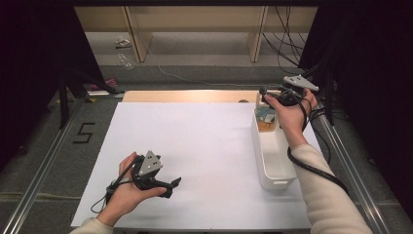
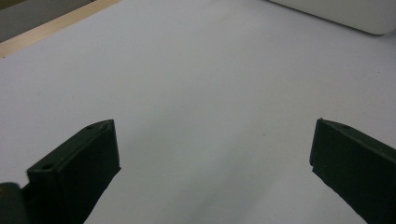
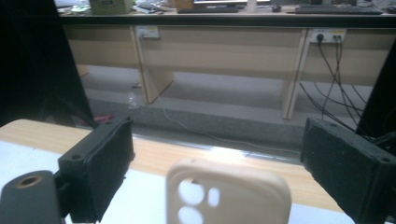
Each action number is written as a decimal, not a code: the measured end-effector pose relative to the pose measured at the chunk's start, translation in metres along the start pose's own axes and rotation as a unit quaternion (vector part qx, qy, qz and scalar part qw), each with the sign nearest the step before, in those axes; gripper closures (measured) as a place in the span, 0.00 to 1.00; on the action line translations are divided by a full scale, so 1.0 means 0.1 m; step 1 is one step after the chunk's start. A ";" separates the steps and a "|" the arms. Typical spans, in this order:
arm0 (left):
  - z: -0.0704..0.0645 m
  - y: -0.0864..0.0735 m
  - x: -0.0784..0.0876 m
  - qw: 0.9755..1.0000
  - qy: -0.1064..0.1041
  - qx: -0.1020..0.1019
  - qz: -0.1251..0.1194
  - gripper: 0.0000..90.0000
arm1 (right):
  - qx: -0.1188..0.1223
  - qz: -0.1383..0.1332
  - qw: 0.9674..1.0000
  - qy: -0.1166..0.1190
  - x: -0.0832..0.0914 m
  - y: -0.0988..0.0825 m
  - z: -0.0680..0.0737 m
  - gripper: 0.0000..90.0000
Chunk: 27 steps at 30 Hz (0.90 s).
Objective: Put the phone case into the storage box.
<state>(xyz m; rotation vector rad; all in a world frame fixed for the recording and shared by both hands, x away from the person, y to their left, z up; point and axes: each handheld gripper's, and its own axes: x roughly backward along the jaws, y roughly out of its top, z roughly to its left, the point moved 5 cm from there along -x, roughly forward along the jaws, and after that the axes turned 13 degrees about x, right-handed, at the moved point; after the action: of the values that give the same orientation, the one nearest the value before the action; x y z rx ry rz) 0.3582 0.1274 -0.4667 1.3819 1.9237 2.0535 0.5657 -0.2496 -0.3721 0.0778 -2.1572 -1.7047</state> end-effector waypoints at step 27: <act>0.01 0.01 0.01 1.000 0.002 0.002 -0.002 0.02 | 0.032 0.005 0.997 0.065 0.43 -0.17 0.26 0.13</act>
<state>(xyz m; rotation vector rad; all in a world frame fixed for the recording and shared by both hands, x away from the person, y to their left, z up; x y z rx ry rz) 0.3584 0.1281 -0.4658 1.3758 1.9308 2.0529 0.5147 -0.2422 -0.3815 0.1898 -2.1130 -1.5798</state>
